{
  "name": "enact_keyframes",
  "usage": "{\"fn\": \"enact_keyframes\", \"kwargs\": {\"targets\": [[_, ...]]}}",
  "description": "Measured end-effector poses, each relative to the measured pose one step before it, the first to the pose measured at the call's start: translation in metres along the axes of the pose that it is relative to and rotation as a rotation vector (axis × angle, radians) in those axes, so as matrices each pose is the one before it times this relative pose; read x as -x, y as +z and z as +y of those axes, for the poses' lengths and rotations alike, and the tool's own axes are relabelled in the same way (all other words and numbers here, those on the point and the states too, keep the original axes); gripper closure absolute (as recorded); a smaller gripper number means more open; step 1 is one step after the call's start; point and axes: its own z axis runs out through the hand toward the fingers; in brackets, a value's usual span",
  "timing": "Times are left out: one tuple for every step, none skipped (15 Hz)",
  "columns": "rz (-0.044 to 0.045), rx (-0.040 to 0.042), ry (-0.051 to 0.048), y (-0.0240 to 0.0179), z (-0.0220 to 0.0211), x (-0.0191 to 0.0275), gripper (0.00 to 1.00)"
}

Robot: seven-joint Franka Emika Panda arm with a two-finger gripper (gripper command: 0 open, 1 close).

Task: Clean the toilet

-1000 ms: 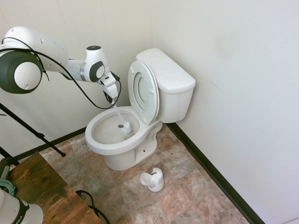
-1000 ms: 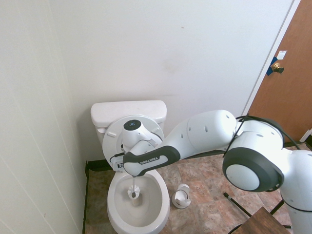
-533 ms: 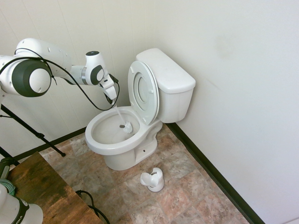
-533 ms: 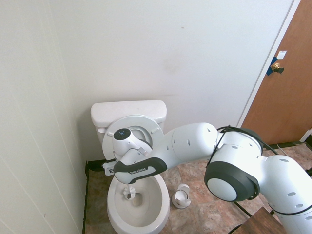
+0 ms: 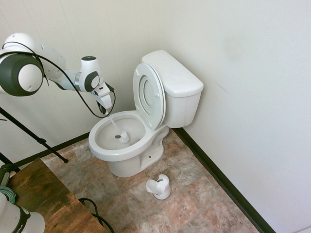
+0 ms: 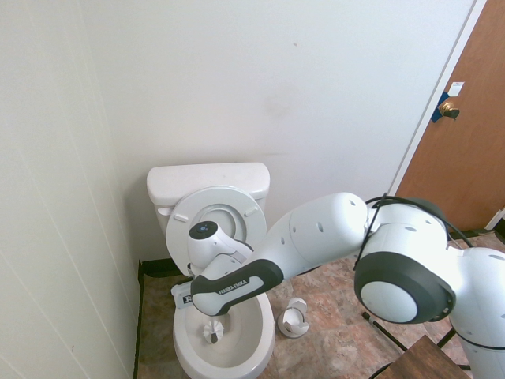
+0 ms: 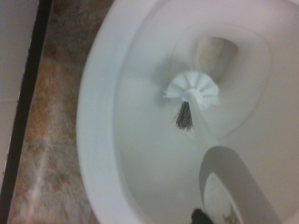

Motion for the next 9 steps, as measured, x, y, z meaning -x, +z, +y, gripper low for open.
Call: {"fn": "enact_keyframes", "kwargs": {"targets": [[-0.01185, 0.00617, -0.00229, 0.0011, 0.01443, -0.00391, 1.0], [-0.01044, 0.00539, 0.00435, 0.00175, 0.01617, -0.00754, 1.0], [-0.01116, 0.00897, 0.00686, 0.00173, 0.01411, -0.00982, 1.0], [-0.00735, 0.0059, 0.00789, 0.00186, 0.01132, -0.01162, 1.0], [-0.00429, 0.00368, 0.01167, 0.0025, 0.00876, -0.01268, 1.0], [0.00078, 0.00095, 0.01402, 0.00243, 0.00592, -0.01245, 1.0], [0.00666, -0.0023, 0.01516, 0.00119, 0.00365, -0.01175, 1.0], [0.00837, -0.0041, 0.01544, 0.00011, 0.00143, -0.01062, 1.0], [0.00855, -0.00649, 0.01166, -0.00093, -0.00292, -0.00914, 1.0]]}}
